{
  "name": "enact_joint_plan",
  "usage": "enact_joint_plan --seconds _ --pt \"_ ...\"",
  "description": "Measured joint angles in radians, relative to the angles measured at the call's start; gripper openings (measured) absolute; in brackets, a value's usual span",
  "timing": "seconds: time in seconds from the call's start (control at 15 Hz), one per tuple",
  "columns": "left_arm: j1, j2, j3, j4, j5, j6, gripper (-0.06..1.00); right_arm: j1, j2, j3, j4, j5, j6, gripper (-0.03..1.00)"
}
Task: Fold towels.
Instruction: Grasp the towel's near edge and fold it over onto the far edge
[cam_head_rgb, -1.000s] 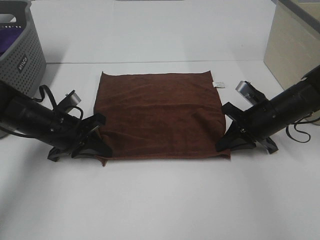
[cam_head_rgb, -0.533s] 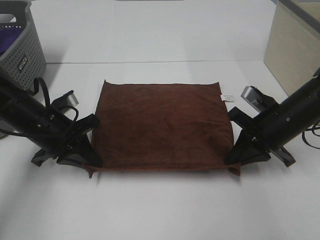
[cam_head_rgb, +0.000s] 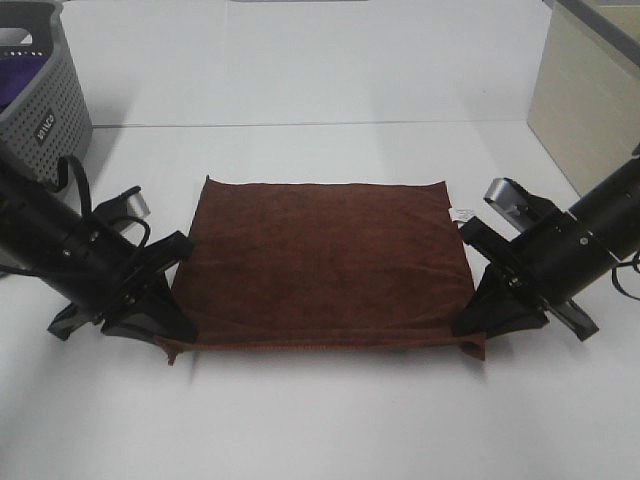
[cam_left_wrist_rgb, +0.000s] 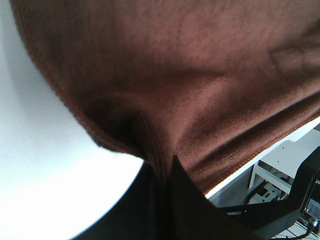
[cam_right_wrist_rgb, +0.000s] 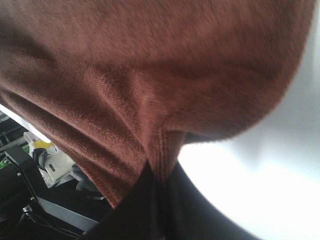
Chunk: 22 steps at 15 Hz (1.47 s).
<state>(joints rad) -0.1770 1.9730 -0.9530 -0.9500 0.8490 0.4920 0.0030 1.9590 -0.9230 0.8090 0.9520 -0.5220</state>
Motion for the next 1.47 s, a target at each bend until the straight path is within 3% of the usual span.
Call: enact_joint_plan --seconds 0.27,0.53,0.87,1.07,1.47 --pt "-0.008 -0.014 -0.180 0.064 -0.021 -0.074 0.01 0.003 0.002 -0.231 -0.072 0.036 0.074 0.00" --pt "-0.006 0.079 -0.384 0.127 -0.055 -0.081 0.01 0.058 0.095 -0.480 -0.156 0.015 0.101 0.00" --pt "-0.004 0.228 -0.623 0.163 -0.106 -0.082 0.01 0.065 0.262 -0.732 -0.187 -0.018 0.134 0.00" --pt "-0.004 0.289 -0.701 0.168 -0.151 -0.079 0.01 0.065 0.340 -0.811 -0.188 -0.058 0.148 0.00" --pt "-0.006 0.362 -0.712 0.148 -0.215 -0.065 0.03 0.069 0.410 -0.825 -0.181 -0.152 0.148 0.01"
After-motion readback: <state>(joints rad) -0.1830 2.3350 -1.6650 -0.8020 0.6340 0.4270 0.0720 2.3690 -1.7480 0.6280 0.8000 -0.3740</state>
